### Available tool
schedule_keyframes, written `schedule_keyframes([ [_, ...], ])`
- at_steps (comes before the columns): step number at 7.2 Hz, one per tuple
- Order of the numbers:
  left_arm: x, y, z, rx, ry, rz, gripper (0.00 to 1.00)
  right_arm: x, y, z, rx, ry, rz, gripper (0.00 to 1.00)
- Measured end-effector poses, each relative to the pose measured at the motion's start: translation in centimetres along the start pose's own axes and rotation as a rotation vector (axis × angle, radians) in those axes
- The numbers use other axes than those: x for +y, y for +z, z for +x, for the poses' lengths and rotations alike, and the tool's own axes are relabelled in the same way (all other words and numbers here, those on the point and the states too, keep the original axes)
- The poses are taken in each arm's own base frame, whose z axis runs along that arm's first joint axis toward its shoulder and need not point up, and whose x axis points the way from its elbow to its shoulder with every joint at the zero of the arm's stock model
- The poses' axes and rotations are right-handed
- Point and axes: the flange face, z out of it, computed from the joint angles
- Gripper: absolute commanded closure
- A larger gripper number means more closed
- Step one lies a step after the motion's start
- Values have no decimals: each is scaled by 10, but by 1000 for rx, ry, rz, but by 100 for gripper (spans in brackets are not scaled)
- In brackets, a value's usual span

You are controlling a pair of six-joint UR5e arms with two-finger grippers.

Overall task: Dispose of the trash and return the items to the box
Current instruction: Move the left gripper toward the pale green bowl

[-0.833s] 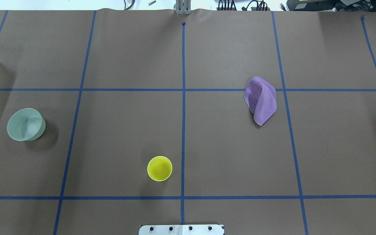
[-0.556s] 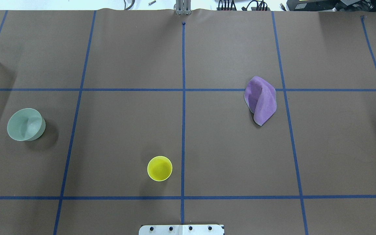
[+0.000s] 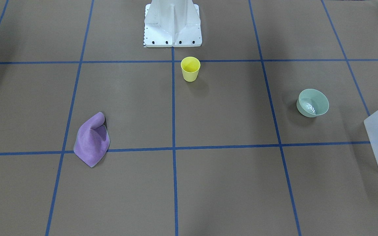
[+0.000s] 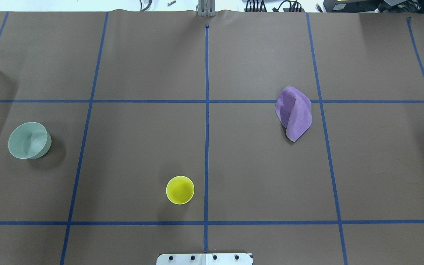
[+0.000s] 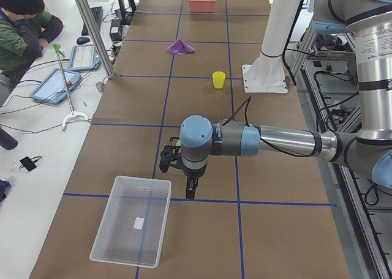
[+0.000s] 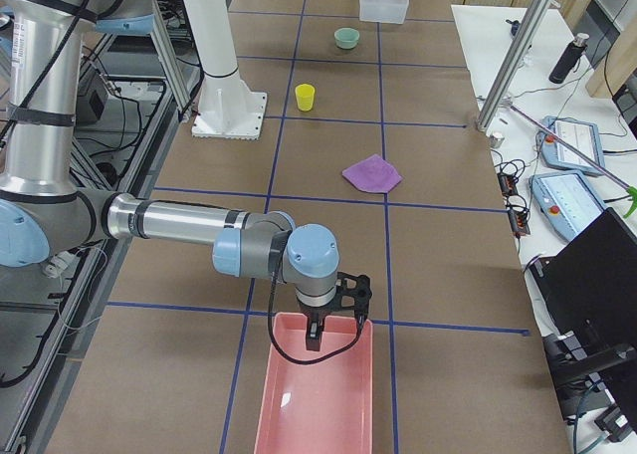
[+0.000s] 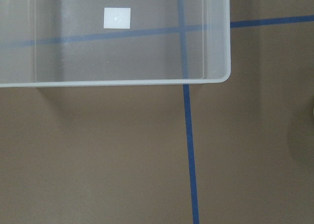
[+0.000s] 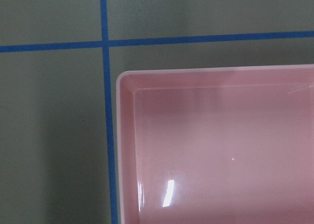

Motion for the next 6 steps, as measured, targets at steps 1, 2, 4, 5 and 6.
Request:
schedule_keyframes([
  [1,-11,-8,9,1,27,24,2,-6,-9,-11,-27,-36,43,0],
  [2,-25,-17,18,9,66,62,2,-10,-15,-18,-42,-80,89,0],
  [4,-66,-29,32,43,236,228,2,-14,-21,-26,-55,-156,156,0],
  [5,-76,-24,29,72,295,281,2,-11,-21,-28,-73,-182,178,0],
  [6,-79,-20,31,113,326,305,2,-8,-22,-32,-90,-204,201,0],
])
